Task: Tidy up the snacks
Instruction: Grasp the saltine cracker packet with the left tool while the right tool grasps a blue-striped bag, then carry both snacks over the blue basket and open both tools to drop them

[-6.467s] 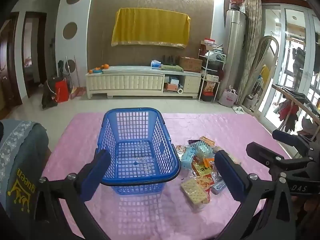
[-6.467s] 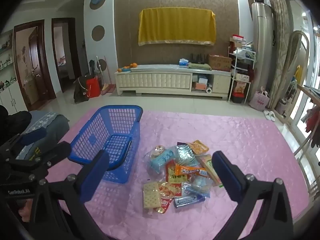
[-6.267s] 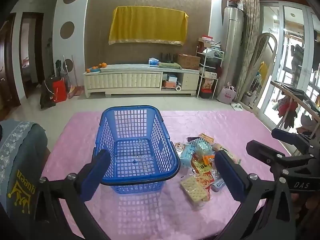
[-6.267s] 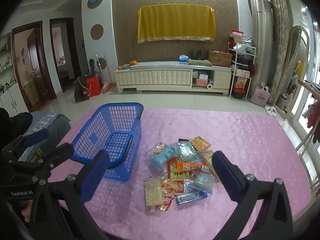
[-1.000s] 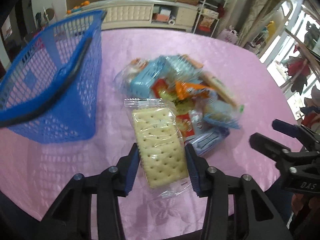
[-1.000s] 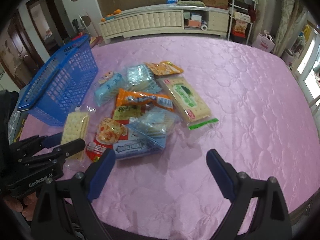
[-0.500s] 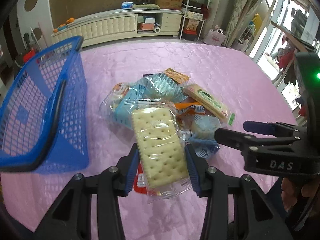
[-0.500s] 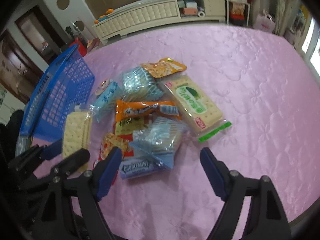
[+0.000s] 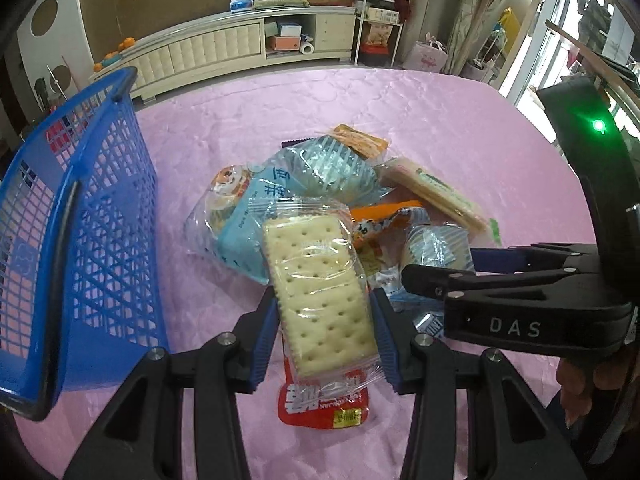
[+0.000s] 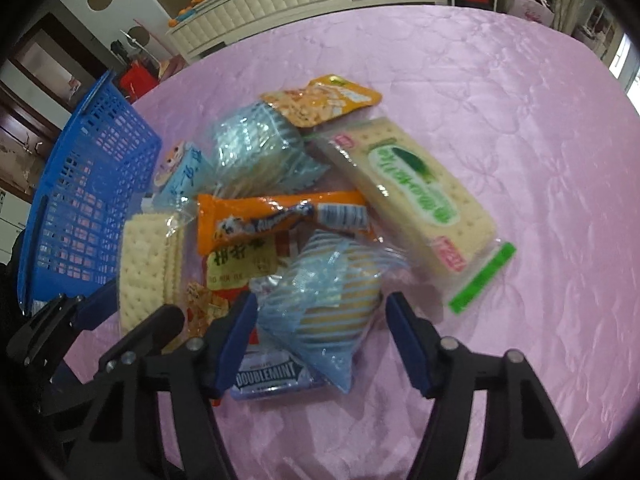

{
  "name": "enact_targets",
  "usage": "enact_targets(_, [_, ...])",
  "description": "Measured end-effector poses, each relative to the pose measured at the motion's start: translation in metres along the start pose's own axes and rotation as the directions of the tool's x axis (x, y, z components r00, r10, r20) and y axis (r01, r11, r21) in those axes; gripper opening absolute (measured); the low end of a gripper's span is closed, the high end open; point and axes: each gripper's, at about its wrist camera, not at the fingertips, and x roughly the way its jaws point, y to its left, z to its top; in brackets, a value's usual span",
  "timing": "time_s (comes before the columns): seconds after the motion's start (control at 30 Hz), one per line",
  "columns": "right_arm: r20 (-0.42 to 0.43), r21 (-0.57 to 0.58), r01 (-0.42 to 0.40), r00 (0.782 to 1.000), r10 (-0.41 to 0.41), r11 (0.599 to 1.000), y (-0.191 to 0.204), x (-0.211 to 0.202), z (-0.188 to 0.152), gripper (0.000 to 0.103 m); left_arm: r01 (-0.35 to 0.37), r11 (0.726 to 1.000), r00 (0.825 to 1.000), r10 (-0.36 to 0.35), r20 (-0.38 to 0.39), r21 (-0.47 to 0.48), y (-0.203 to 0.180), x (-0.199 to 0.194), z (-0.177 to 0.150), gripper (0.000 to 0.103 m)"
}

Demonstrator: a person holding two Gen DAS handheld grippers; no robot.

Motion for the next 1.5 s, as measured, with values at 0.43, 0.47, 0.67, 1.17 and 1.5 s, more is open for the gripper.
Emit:
enact_targets(0.43, [0.117, -0.085, 0.012, 0.993, -0.002, 0.996, 0.007, -0.046, -0.025, 0.047, 0.013, 1.0, 0.999, -0.012, 0.051, -0.022, 0.0, -0.033, -0.008, 0.042])
enact_targets(0.47, [0.133, -0.092, 0.014, 0.991, -0.002, 0.996, 0.009, -0.055, -0.028, 0.047, 0.02, 1.0, 0.998, -0.019, 0.067, -0.022, -0.001, -0.042, -0.009, 0.042])
enact_targets(0.67, [0.225, -0.136, 0.036, 0.974, -0.005, 0.99, 0.034, -0.102, -0.036, 0.047, 0.068, 0.997, 0.986, -0.062, 0.156, -0.032, 0.003, -0.094, -0.01, 0.042])
enact_targets(1.17, [0.358, -0.312, 0.05, 0.931, 0.069, 0.949, 0.126, -0.17, -0.027, 0.047, 0.056, 0.998, 0.957, -0.045, 0.285, -0.031, 0.065, -0.183, -0.001, 0.042])
enact_targets(1.5, [0.347, -0.456, 0.05, 0.93, 0.125, 0.889, 0.187, -0.167, 0.013, 0.047, -0.007, 0.999, 0.958, 0.02, 0.287, -0.048, 0.136, -0.209, 0.018, 0.042])
